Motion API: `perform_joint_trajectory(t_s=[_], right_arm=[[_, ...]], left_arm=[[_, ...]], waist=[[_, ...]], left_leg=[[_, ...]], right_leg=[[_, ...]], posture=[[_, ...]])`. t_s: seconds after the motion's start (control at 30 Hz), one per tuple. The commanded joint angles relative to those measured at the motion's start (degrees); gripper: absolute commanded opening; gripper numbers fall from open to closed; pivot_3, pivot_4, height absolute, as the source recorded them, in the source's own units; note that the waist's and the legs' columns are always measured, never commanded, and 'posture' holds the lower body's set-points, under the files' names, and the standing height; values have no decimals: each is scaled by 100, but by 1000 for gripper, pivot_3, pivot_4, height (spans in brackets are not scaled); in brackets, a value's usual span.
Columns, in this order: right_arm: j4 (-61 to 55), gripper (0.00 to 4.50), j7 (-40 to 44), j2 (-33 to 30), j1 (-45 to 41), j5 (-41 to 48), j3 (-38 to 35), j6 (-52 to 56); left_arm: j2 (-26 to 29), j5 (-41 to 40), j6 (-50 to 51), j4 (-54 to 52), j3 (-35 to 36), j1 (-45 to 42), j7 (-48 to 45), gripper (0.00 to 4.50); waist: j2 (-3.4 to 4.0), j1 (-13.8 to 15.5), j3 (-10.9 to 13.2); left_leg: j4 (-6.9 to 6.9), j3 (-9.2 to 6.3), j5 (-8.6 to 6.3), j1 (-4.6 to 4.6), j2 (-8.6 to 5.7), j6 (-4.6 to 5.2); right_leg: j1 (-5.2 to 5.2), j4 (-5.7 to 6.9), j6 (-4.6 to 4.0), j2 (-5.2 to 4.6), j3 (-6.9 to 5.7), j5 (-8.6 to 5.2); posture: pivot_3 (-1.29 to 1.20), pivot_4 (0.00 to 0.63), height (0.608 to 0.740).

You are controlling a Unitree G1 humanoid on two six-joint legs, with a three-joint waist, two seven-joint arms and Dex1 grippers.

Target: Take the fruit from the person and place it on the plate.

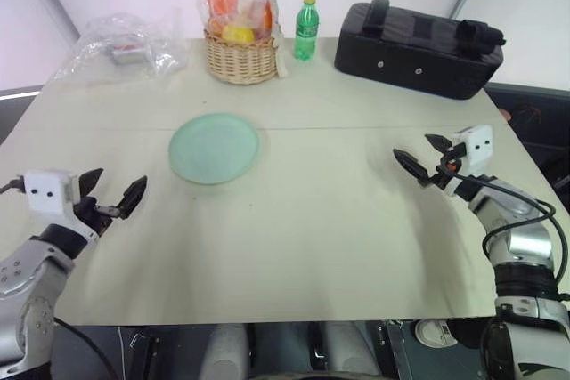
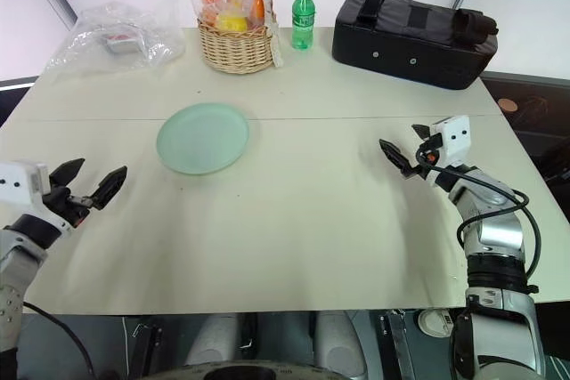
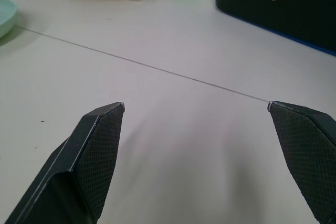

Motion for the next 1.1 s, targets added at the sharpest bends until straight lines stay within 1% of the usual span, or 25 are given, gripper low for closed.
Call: perform_joint_trajectory(t_s=[0.03,0.1,0.3,0.4,0.67,1.1], right_arm=[[-326,4467,61,-39,6,116,-33,30],[-355,4467,49,-26,20,113,-34,45],[-583,4467,74,1,176,168,8,161],[-645,4467,105,-6,297,64,109,99],[-772,4467,23,64,370,130,124,175],[-752,4467,24,95,337,137,133,170]], left_arm=[[99,111,-112,-172,-3,-22,-28,4500],[41,169,-209,-184,-56,-118,26,4500],[-3,-117,-23,-286,-82,-206,-73,4500],[31,-23,-100,-219,-94,-197,-105,4500],[35,-43,-69,-185,-91,-223,-116,4500],[35,-25,-93,-142,-154,-331,-108,4500]], waist=[[0,1,0],[0,7,0],[0,3,0],[0,2,0],[0,2,0],[0,3,0]], left_leg=[[0,0,0,0,0,0],[0,1,0,0,0,0],[0,0,0,0,-1,0],[0,0,0,0,0,0],[0,0,0,0,0,0],[0,1,0,0,-1,0]], right_leg=[[0,0,0,0,0,0],[0,-1,0,0,0,0],[0,-1,0,0,0,0],[0,-2,0,0,0,0],[0,-2,0,1,0,0],[0,-3,0,0,0,0]], posture=[[0,150,740],[0,150,740],[0,150,740],[0,150,740],[0,150,740],[0,150,740]])
